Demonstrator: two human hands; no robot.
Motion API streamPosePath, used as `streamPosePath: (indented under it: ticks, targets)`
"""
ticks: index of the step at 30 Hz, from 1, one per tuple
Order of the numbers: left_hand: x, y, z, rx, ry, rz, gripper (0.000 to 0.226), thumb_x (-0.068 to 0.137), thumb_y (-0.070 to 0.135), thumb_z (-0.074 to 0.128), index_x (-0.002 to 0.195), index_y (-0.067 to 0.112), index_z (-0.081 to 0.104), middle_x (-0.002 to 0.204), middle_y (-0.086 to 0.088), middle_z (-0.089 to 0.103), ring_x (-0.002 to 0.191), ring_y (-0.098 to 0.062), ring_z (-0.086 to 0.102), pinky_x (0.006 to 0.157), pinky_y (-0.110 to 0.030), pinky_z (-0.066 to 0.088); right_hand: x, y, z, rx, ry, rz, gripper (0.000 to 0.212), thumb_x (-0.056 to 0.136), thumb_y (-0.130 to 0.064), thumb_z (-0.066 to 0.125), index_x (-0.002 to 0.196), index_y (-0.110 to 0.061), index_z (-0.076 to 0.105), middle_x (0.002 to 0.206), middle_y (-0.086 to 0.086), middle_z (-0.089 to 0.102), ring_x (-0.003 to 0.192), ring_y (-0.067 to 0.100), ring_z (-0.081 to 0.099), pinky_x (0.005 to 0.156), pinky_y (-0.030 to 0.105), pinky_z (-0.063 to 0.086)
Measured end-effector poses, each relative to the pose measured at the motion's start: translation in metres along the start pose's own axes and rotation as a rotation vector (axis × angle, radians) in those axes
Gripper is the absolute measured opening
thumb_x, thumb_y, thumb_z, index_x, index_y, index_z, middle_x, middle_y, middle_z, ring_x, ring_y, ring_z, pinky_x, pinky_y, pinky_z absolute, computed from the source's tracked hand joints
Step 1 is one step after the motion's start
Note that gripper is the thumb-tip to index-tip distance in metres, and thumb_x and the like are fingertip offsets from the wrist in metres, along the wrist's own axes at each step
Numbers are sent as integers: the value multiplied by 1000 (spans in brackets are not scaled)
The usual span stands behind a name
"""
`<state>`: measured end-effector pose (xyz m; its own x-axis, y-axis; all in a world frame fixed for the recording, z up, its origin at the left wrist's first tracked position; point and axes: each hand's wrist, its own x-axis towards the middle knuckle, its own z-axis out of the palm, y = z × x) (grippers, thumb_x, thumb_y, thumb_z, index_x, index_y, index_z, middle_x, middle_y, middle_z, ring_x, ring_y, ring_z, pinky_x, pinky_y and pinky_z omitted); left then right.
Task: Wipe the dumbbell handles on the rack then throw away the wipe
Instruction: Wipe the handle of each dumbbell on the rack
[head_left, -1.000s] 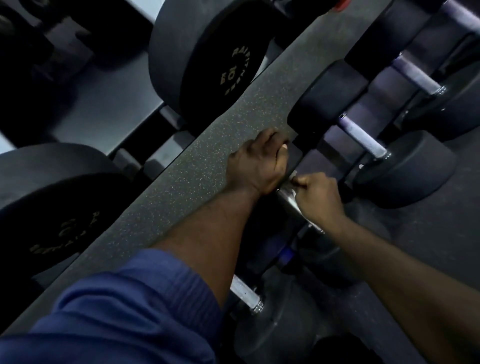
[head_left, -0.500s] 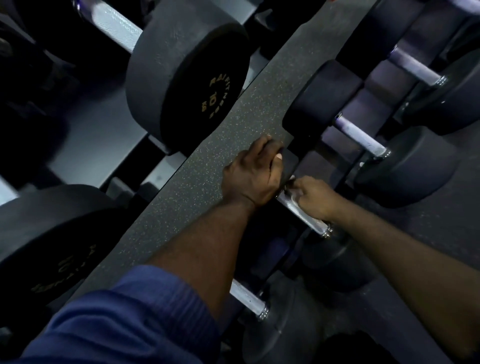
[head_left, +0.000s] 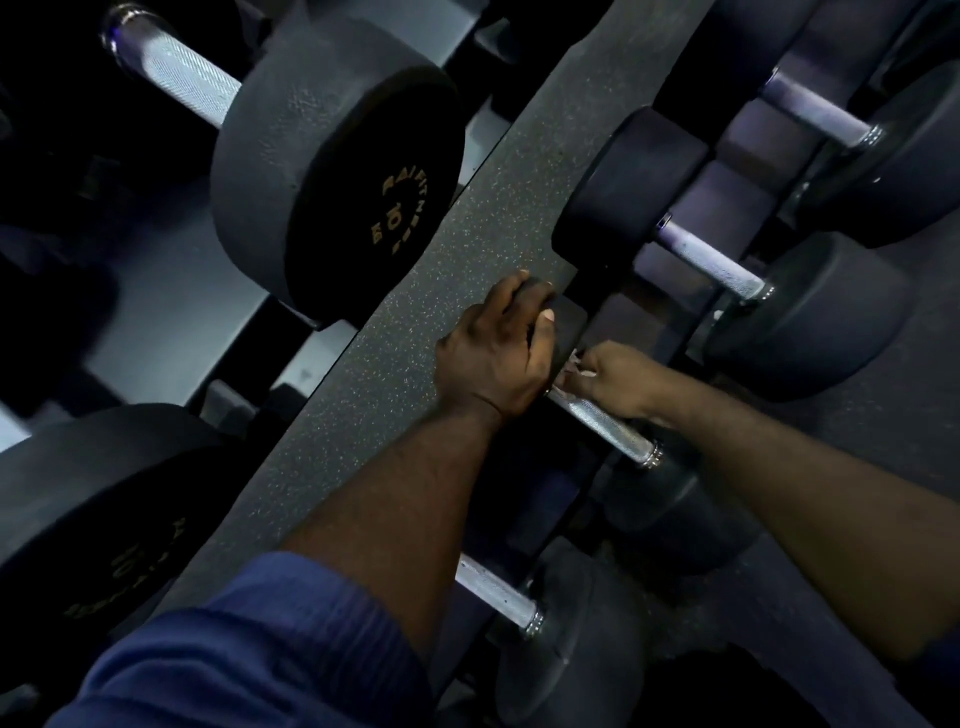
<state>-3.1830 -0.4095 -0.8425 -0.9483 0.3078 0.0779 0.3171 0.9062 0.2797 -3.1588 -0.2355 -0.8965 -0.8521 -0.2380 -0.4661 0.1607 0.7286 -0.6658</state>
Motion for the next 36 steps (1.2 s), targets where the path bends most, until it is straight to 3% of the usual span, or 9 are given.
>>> streamPosePath:
  ticks: [5, 8, 12, 18, 22, 25, 32, 34, 36]
  targets:
    - [0, 2, -2, 25, 12, -3, 47, 99, 55, 32, 139, 43, 53, 153, 20, 44, 116, -22, 64, 91, -44, 56, -9, 9, 12, 427, -131, 89, 42, 99, -53, 54, 86, -15, 66, 83, -6, 66, 84, 13, 59, 78, 29, 48]
    - [-1, 2, -3, 30, 8, 7, 48, 99, 56, 32, 139, 43, 53, 152, 21, 44, 114, -22, 64, 89, -43, 56, -18, 4, 2, 130, -103, 23, 39, 105, -49, 45, 93, -16, 62, 101, 2, 67, 98, 21, 61, 90, 37, 50]
    - [-2, 1, -1, 30, 23, 2, 46, 99, 54, 37, 139, 42, 55, 153, 19, 46, 114, -23, 65, 89, -42, 55, -18, -18, 3, -85, -126, 2, 27, 104, -33, 51, 104, -8, 60, 113, 15, 66, 107, 34, 62, 82, 34, 46]
    - [-2, 1, 3, 45, 53, 0, 44, 97, 54, 40, 137, 44, 56, 150, 21, 47, 112, -20, 65, 86, -44, 58, 15, -19, 22, 398, -260, 228, 28, 72, 6, 75, 97, -7, 75, 98, 6, 78, 98, 21, 72, 90, 34, 58]
    - [-1, 1, 3, 30, 66, 2, 45, 97, 54, 39, 136, 43, 58, 148, 22, 48, 112, -20, 65, 86, -45, 58, 24, -11, 22, 633, -620, 335, 32, 80, 12, 70, 104, -10, 71, 103, 0, 78, 102, 12, 71, 82, 27, 49]
    - [-1, 1, 3, 34, 79, 12, 45, 97, 54, 39, 136, 43, 58, 149, 21, 49, 112, -21, 66, 86, -44, 58, 19, 0, 21, 661, -436, 313, 37, 64, 12, 82, 96, -4, 74, 101, 12, 77, 103, 26, 72, 90, 37, 57]
    - [-3, -4, 7, 22, 96, 14, 44, 98, 53, 44, 137, 41, 59, 150, 19, 50, 111, -23, 67, 87, -43, 58, -12, -32, 53, -12, 110, 216, 67, 61, -17, 85, 120, -11, 54, 112, 5, 63, 104, 28, 64, 86, 34, 55]
    - [-2, -3, 6, 27, 91, 13, 45, 98, 53, 43, 139, 42, 58, 151, 18, 49, 113, -23, 67, 89, -43, 57, -10, -39, 49, -77, 86, 247, 56, 64, -19, 84, 112, -14, 54, 109, 5, 64, 103, 28, 64, 83, 31, 52]
    - [-2, -2, 6, 37, 85, 6, 46, 98, 53, 43, 139, 42, 57, 152, 19, 48, 115, -22, 66, 89, -43, 56, -2, -34, 28, 43, -166, 260, 40, 67, -14, 89, 97, -19, 62, 92, 0, 66, 87, 20, 66, 71, 21, 49]
